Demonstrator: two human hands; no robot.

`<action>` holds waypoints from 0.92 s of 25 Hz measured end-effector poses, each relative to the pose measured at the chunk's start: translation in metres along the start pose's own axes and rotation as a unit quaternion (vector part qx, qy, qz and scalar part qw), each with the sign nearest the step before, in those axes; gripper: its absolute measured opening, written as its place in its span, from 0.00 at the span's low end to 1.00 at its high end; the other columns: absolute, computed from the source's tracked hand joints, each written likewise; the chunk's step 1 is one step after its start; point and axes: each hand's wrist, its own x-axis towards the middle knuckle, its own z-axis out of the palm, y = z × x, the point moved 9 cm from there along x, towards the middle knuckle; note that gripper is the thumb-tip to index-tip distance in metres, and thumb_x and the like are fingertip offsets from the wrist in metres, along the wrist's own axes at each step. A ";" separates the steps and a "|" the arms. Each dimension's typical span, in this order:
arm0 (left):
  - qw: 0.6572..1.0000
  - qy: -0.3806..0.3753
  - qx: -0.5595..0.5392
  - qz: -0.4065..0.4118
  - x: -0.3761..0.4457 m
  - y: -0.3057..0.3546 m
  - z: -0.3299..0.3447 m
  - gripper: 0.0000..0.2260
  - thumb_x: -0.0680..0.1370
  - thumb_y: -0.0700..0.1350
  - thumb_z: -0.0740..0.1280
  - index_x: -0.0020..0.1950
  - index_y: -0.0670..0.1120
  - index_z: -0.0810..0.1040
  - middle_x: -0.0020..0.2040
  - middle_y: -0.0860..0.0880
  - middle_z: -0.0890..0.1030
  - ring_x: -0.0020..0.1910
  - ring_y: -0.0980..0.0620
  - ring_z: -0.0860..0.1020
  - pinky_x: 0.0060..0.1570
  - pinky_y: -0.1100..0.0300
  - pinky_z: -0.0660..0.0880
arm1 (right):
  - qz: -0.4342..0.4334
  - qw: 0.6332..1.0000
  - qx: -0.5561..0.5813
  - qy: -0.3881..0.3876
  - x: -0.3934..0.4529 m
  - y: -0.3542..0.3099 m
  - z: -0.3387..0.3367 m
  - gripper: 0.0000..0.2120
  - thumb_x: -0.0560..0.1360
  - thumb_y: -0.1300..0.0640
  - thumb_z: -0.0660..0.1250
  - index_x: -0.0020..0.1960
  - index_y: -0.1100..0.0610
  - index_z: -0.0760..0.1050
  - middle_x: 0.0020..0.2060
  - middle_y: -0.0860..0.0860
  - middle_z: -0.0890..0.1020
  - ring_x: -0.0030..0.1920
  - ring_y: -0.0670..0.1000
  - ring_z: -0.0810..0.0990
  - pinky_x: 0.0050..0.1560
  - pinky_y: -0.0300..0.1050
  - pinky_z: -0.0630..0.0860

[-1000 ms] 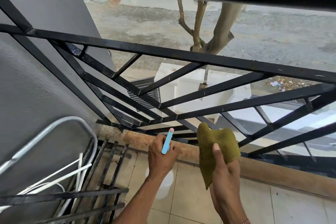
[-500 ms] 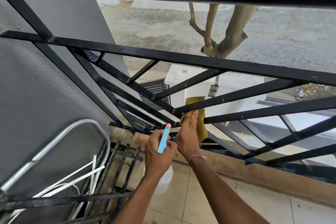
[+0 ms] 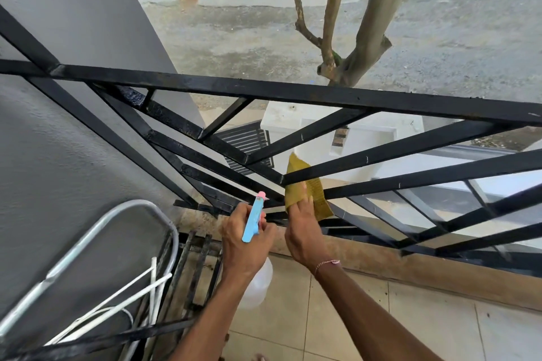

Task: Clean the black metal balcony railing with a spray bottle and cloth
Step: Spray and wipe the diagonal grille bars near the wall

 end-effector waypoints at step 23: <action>0.998 0.064 0.018 -0.015 0.011 -0.006 -0.066 0.09 0.76 0.36 0.72 0.42 0.44 0.73 0.34 0.45 0.72 0.32 0.46 0.70 0.33 0.44 0.73 | 0.058 0.986 0.153 0.047 0.036 -0.109 -0.026 0.12 0.76 0.63 0.55 0.58 0.63 0.70 0.62 0.65 0.71 0.64 0.68 0.70 0.65 0.67 0.72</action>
